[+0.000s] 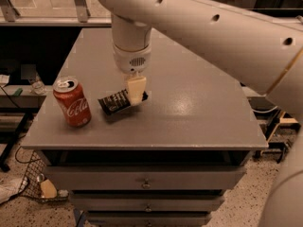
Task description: Move rxbar chocolate near coke can
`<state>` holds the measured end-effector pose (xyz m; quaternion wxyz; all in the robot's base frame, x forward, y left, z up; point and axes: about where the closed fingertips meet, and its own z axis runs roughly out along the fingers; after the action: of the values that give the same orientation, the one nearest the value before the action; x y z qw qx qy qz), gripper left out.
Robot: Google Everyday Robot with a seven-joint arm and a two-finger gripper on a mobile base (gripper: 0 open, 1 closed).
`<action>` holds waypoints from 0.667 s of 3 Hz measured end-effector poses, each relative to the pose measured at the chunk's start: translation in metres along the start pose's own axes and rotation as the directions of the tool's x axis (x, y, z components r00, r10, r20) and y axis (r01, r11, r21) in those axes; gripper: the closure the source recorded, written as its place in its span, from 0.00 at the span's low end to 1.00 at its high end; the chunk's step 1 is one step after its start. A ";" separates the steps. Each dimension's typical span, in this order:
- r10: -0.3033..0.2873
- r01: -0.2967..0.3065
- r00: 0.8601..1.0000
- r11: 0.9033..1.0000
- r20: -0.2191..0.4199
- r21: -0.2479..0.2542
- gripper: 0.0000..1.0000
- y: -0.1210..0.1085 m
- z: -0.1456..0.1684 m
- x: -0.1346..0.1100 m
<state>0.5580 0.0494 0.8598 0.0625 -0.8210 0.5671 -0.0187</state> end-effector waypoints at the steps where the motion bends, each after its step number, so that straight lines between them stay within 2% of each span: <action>1: -0.026 0.026 1.000 1.000 0.008 -0.018 1.00 -0.001 0.012 -0.017; 2: -0.035 0.036 0.999 0.999 0.024 -0.027 1.00 -0.003 0.019 -0.028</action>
Offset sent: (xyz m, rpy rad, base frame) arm -0.0083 0.0396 -0.0255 0.0126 0.0559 0.0524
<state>0.5528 0.0779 0.8421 0.0575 -0.8318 0.5520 -0.0026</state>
